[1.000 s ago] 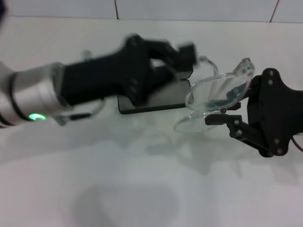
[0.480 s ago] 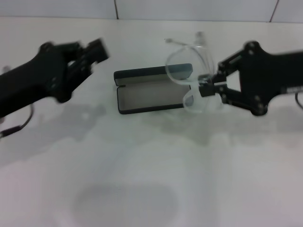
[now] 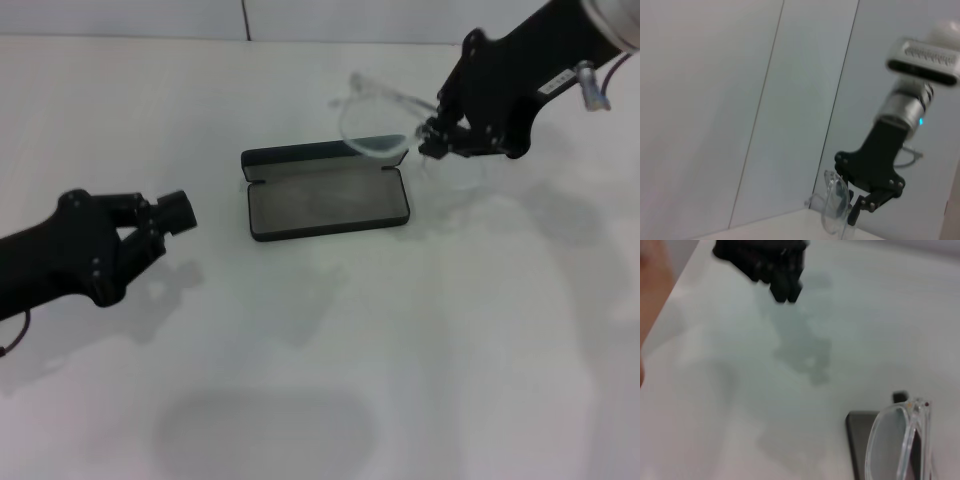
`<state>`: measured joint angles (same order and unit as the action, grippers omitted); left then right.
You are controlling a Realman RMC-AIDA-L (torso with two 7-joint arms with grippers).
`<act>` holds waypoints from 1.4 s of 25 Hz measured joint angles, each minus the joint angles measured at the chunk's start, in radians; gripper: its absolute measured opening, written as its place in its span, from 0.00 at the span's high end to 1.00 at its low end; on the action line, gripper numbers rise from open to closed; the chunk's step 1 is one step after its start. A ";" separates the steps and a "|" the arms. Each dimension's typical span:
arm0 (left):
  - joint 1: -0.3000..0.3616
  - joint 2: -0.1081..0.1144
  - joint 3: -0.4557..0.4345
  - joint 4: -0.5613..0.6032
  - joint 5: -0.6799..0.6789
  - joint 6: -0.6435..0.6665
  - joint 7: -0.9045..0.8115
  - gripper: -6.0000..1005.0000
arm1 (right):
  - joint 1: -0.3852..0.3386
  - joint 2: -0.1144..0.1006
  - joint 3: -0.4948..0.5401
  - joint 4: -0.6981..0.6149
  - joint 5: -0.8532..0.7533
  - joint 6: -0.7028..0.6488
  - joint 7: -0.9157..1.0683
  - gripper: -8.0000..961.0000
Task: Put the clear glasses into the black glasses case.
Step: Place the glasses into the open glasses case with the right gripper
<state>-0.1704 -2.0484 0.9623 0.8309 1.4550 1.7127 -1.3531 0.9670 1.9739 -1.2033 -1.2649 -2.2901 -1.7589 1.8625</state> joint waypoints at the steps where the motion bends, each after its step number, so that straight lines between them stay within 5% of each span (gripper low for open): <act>1: 0.003 -0.003 -0.003 -0.001 0.004 0.000 0.001 0.93 | 0.062 0.006 0.001 0.049 -0.042 -0.019 0.001 0.90; 5: 0.012 -0.012 -0.005 -0.004 0.021 0.000 0.001 0.93 | 0.215 0.045 -0.032 0.177 -0.211 -0.016 -0.004 0.90; 9: 0.012 -0.016 -0.001 -0.007 0.028 0.001 0.001 0.93 | 0.278 0.051 -0.150 0.251 -0.240 0.029 -0.006 0.90; 23: 0.004 -0.019 -0.004 -0.008 0.030 0.002 0.000 0.93 | 0.184 0.054 -0.439 0.251 -0.137 0.323 0.009 0.90; 35: 0.000 -0.026 -0.004 -0.008 0.031 0.002 0.000 0.93 | 0.135 0.054 -0.536 0.255 -0.126 0.450 0.047 0.90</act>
<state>-0.1706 -2.0740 0.9587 0.8226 1.4861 1.7148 -1.3530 1.1024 2.0278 -1.7396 -1.0095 -2.4157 -1.3087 1.9094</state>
